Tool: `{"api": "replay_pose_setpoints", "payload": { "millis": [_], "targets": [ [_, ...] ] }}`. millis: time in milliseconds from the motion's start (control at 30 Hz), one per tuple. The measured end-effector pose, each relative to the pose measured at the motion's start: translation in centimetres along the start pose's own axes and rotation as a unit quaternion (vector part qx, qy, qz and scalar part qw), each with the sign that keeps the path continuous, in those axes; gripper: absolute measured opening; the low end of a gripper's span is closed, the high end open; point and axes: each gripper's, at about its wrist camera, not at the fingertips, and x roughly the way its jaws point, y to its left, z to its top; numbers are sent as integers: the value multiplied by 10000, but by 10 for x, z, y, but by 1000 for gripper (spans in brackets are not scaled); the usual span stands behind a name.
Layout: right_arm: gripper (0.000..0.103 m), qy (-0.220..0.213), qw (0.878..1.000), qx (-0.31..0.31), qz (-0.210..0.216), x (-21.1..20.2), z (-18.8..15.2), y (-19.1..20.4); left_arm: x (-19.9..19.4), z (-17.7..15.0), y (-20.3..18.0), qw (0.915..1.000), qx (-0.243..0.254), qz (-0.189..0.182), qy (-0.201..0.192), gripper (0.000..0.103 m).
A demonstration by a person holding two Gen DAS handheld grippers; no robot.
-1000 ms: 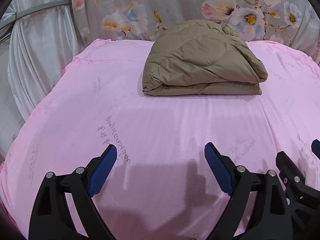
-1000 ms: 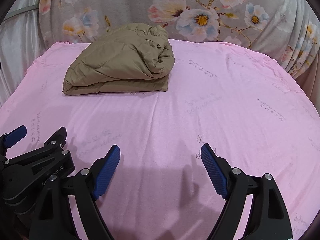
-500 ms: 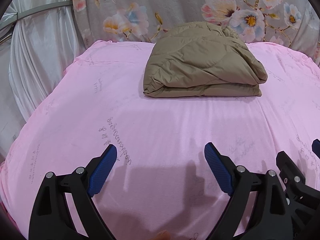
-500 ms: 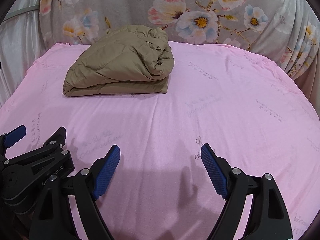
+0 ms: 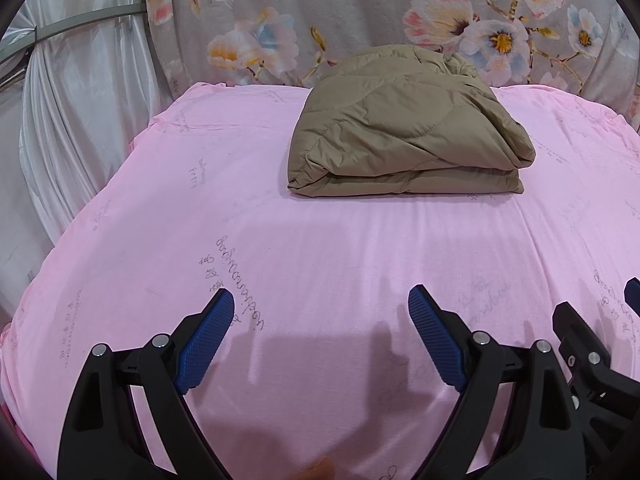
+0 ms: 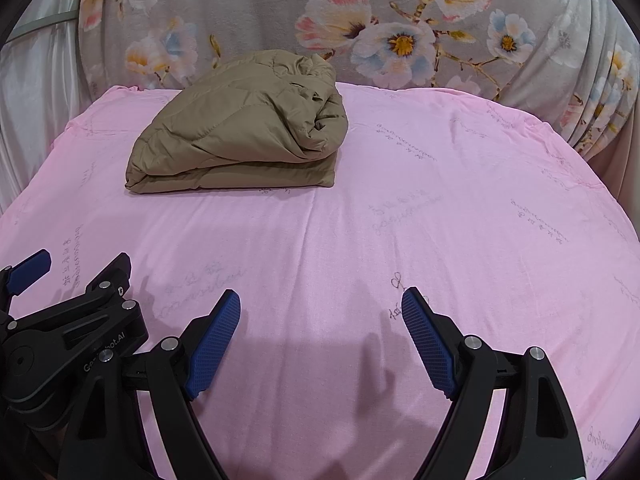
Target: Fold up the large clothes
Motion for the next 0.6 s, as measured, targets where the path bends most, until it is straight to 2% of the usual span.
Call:
{"api": "replay_pose_setpoints", "payload": {
  "millis": [600],
  "targets": [
    [81,-4,10000,-5,-3,0,0,0,-1,0,-1,10000,4,37,-27,86]
  ]
}}
